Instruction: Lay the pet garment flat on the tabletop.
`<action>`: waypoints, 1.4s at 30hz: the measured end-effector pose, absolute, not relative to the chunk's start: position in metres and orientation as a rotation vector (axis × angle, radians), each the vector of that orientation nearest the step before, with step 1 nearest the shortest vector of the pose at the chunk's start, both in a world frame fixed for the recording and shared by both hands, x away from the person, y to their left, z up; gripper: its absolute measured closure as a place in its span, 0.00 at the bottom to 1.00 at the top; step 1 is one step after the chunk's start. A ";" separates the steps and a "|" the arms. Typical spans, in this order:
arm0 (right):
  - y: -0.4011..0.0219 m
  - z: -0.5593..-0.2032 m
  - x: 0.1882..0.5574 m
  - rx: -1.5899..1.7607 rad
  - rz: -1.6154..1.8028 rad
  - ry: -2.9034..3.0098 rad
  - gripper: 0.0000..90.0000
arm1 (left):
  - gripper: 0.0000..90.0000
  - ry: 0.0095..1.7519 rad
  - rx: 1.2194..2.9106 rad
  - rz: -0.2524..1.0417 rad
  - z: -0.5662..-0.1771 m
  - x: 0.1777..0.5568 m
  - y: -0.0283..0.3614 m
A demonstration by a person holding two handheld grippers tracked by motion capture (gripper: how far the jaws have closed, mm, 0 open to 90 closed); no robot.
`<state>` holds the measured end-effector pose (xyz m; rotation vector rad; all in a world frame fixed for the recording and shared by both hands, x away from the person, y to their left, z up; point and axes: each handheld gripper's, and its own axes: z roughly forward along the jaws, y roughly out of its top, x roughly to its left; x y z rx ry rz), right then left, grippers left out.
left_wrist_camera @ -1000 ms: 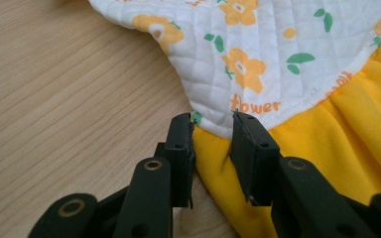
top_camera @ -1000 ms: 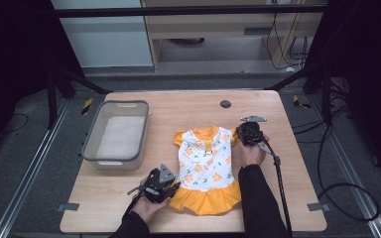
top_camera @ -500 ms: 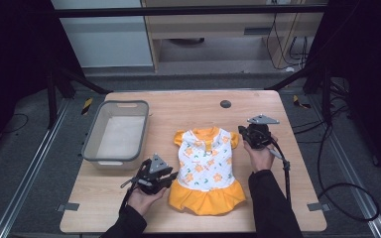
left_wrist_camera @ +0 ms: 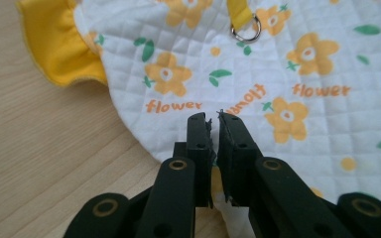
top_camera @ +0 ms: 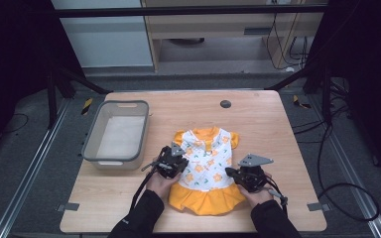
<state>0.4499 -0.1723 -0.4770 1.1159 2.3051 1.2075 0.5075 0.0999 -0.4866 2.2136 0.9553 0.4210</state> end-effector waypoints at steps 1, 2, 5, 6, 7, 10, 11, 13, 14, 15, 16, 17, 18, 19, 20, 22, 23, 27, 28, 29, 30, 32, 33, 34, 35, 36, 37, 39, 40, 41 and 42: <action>-0.171 -0.481 0.450 1.118 1.179 2.312 1.00 | 0.92 0.958 2.214 0.426 -0.489 0.508 0.100; -0.170 -0.488 0.455 1.138 1.152 2.318 1.00 | 0.92 0.960 2.215 0.428 -0.492 0.509 0.099; -0.170 -0.493 0.459 1.165 1.134 2.321 1.00 | 0.91 0.955 2.202 0.449 -0.496 0.508 0.100; -0.169 -0.499 0.463 1.183 1.095 2.326 1.00 | 0.91 0.952 2.196 0.450 -0.497 0.508 0.101; -0.169 -0.499 0.463 1.183 1.095 2.326 1.00 | 0.91 0.948 2.195 0.452 -0.497 0.508 0.102; -0.168 -0.501 0.467 1.206 1.087 2.321 1.00 | 0.90 0.952 2.192 0.465 -0.497 0.509 0.103; -0.168 -0.501 0.468 1.208 1.080 2.322 1.00 | 0.90 0.955 2.188 0.459 -0.497 0.510 0.104; -0.167 -0.499 0.466 1.228 1.053 2.332 1.00 | 0.89 0.961 2.187 0.464 -0.497 0.509 0.104; -0.167 -0.499 0.466 1.228 1.053 2.332 1.00 | 0.88 0.961 2.187 0.464 -0.497 0.509 0.104; -0.167 -0.498 0.465 1.223 1.045 2.338 1.00 | 0.88 0.963 2.188 0.465 -0.497 0.509 0.104; -0.167 -0.498 0.464 1.213 1.044 2.348 1.00 | 0.87 0.967 2.187 0.462 -0.497 0.509 0.105; -0.168 -0.498 0.462 1.223 1.047 2.350 1.00 | 0.85 0.971 2.184 0.459 -0.496 0.509 0.105; -0.168 -0.498 0.462 1.218 1.053 2.355 1.00 | 0.83 0.974 2.181 0.459 -0.496 0.508 0.105; -0.168 -0.498 0.461 1.209 1.054 2.356 1.00 | 0.81 0.972 2.176 0.455 -0.494 0.508 0.106; -0.168 -0.498 0.461 1.206 1.063 2.356 1.00 | 0.79 0.970 2.166 0.451 -0.492 0.507 0.107; -0.169 -0.495 0.460 1.195 1.112 2.334 0.96 | 0.75 0.958 2.141 0.440 -0.486 0.504 0.111; -0.170 -0.494 0.460 1.181 1.123 2.324 0.94 | 0.73 0.938 2.130 0.453 -0.479 0.499 0.114; -0.173 -0.486 0.460 1.168 1.185 2.254 0.85 | 0.65 0.906 2.122 0.458 -0.467 0.486 0.125; -0.173 -0.486 0.460 1.168 1.185 2.254 0.85 | 0.64 0.906 2.122 0.458 -0.467 0.486 0.125; -0.175 -0.482 0.459 1.165 1.195 2.223 0.79 | 0.62 0.889 2.115 0.453 -0.463 0.479 0.131; -0.175 -0.482 0.459 1.165 1.195 2.223 0.79 | 0.61 0.889 2.115 0.453 -0.463 0.479 0.131; -0.178 -0.478 0.458 1.176 1.214 2.196 0.74 | 0.59 0.878 2.113 0.457 -0.459 0.471 0.137; -0.180 -0.476 0.458 1.169 1.216 2.179 0.71 | 0.57 0.873 2.105 0.457 -0.458 0.467 0.142; -0.183 -0.474 0.457 1.170 1.225 2.159 0.69 | 0.54 0.871 2.099 0.452 -0.457 0.464 0.144; -0.186 -0.471 0.456 1.171 1.224 2.132 0.64 | 0.51 0.866 2.096 0.446 -0.456 0.459 0.150; -0.188 -0.470 0.455 1.170 1.225 2.120 0.61 | 0.50 0.864 2.096 0.450 -0.456 0.455 0.153; -0.190 -0.469 0.455 1.173 1.228 2.111 0.58 | 0.48 0.862 2.091 0.452 -0.456 0.452 0.157; -0.192 -0.469 0.454 1.180 1.226 2.097 0.55 | 0.47 0.862 2.088 0.454 -0.456 0.448 0.162; -0.196 -0.468 0.454 1.179 1.217 2.084 0.52 | 0.44 0.860 2.087 0.454 -0.456 0.445 0.166; -0.198 -0.468 0.454 1.186 1.213 2.080 0.50 | 0.43 0.860 2.086 0.459 -0.457 0.443 0.170; -0.204 -0.469 0.453 1.201 1.207 2.072 0.46 | 0.40 0.866 2.083 0.460 -0.458 0.440 0.174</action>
